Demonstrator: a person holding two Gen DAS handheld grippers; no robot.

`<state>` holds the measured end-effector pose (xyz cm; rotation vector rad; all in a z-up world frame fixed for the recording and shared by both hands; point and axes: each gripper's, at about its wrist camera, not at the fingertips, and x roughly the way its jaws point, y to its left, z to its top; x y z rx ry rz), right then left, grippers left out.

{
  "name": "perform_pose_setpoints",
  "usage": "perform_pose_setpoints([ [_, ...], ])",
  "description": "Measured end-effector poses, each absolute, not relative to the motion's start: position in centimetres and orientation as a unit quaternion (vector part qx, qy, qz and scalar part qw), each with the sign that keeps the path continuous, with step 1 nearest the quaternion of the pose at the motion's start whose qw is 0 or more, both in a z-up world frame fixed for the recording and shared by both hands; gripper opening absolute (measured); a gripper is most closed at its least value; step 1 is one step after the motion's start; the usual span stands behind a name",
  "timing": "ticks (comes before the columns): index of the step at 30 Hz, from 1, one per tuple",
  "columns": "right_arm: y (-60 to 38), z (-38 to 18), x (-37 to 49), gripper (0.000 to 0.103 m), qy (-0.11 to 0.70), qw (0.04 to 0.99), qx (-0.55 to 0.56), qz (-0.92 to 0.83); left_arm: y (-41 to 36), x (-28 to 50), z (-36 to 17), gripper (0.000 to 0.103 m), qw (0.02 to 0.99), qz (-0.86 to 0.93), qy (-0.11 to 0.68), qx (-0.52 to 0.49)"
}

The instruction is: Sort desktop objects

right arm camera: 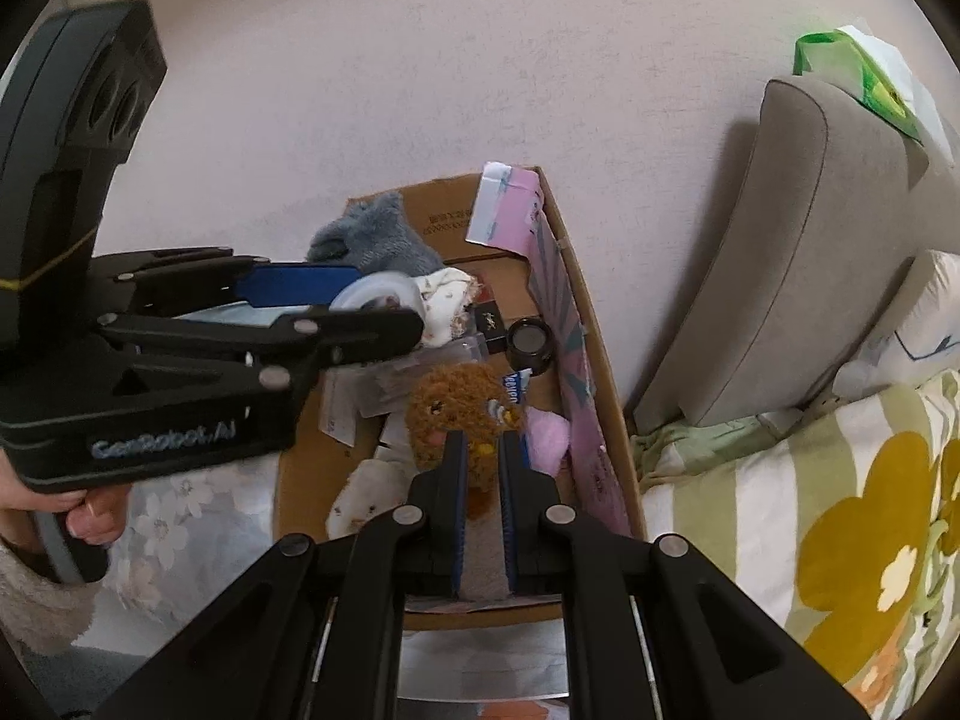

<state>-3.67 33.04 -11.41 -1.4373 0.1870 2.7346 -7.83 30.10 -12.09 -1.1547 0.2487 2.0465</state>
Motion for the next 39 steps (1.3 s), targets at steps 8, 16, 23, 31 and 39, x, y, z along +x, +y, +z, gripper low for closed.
perform_pose_setpoints([
  [8,33.6,-11.9,-3.5,0.068,0.069,0.024,-0.472,0.878,30.1,-7.9,-12.8,0.103,0.36,0.811,0.095,-0.452],
  [16,32.9,-12.0,-3.7,0.088,0.061,0.032,-0.474,0.878,28.3,-7.2,-11.2,0.103,0.355,0.817,0.092,-0.446],
  [23,31.6,-11.6,-3.7,0.102,0.063,0.029,-0.474,0.878,25.0,-7.0,-9.7,0.103,0.333,0.826,0.068,-0.45],
  [31,27.5,-8.9,-4.5,0.102,0.047,0.015,-0.463,0.885,18.7,-6.4,-7.3,0.103,0.223,0.867,0.061,-0.442],
  [39,20.6,-6.5,-5.8,0.102,0.043,-0.024,-0.453,0.89,9.8,-4.9,-3.7,0.103,0.114,0.904,0.009,-0.412],
])
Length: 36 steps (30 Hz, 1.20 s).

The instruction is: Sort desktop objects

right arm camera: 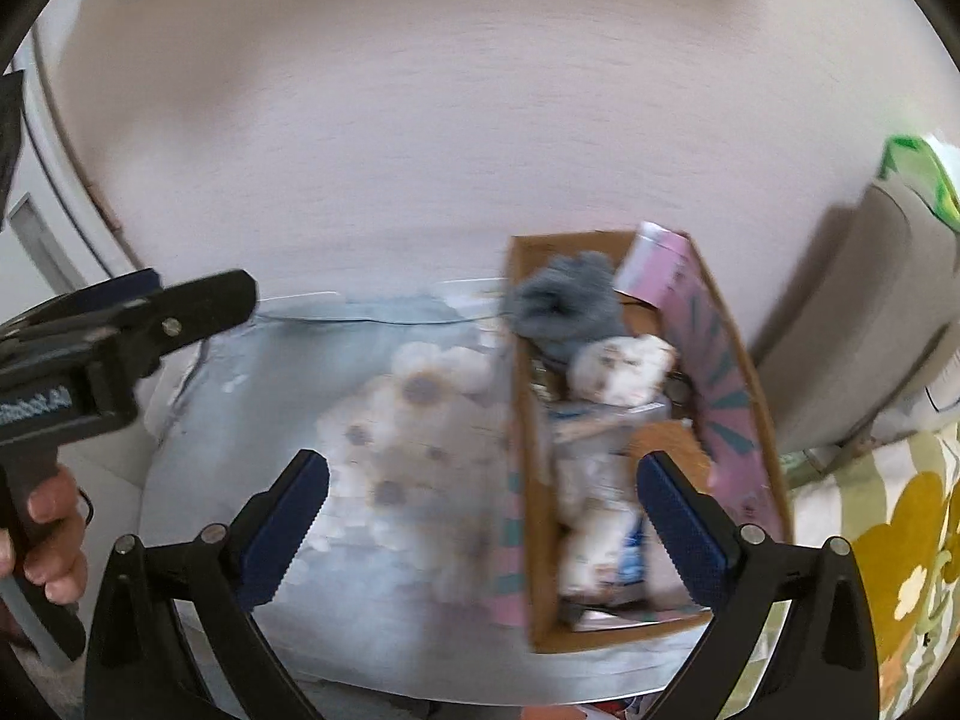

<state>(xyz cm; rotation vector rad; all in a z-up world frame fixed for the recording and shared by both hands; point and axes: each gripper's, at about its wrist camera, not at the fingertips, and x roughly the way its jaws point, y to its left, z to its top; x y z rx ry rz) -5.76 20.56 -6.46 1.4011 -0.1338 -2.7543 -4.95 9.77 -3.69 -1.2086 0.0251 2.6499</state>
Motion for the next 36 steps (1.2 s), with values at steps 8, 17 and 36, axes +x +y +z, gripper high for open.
perform_pose_setpoints([
  [8,14.5,-6.3,-6.5,0.102,-0.015,0.019,0.455,-0.89,3.1,-2.3,-2.3,0.103,0.041,0.92,-0.014,-0.39],
  [17,11.3,-6.8,-6.9,0.102,-0.003,0.04,0.452,-0.891,-1.4,-0.6,-2.9,0.103,-0.005,0.921,-0.058,-0.386],
  [36,11.6,-6.9,-6.6,0.102,-0.017,0.022,0.454,-0.891,0.0,-1.5,-3.8,0.103,0.018,0.914,-0.039,-0.404],
])
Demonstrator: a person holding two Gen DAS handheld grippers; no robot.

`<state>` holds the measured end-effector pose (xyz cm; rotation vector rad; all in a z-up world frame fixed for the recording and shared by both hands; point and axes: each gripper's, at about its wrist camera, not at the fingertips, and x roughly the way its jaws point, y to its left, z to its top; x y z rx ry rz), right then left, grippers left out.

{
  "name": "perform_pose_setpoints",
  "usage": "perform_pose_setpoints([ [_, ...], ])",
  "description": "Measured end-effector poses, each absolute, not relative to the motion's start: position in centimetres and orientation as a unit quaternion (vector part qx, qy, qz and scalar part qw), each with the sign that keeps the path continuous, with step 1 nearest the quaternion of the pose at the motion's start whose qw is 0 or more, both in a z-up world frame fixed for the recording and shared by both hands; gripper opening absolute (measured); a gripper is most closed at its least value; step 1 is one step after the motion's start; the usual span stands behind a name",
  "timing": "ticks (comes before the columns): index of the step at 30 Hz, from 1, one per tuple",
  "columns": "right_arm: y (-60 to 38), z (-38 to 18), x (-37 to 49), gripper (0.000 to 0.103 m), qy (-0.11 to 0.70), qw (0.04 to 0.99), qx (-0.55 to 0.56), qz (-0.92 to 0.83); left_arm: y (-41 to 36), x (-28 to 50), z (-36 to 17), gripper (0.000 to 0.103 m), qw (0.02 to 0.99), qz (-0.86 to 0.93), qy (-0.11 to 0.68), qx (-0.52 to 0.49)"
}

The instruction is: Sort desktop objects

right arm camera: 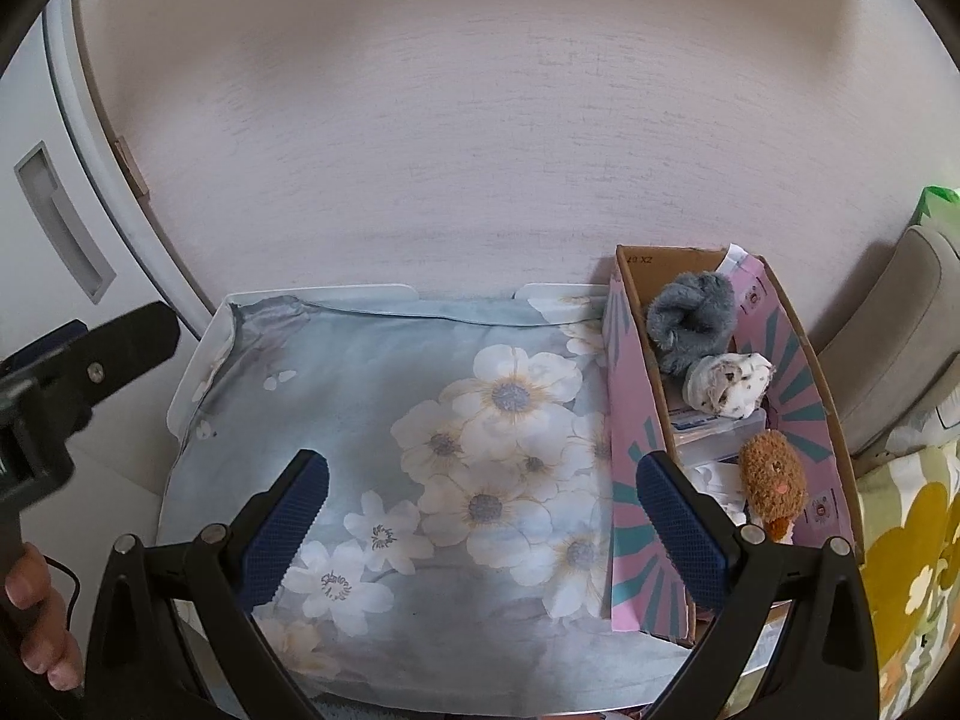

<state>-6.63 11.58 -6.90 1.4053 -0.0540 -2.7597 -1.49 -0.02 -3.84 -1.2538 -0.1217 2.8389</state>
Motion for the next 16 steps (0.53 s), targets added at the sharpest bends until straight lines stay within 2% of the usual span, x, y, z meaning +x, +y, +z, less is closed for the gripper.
perform_pose_setpoints([
  [16,11.1,-6.96,-7.39,0.102,-0.008,0.027,0.453,-0.891,0.28,-2.33,-4.35,0.103,0.018,0.912,-0.021,-0.409],
])
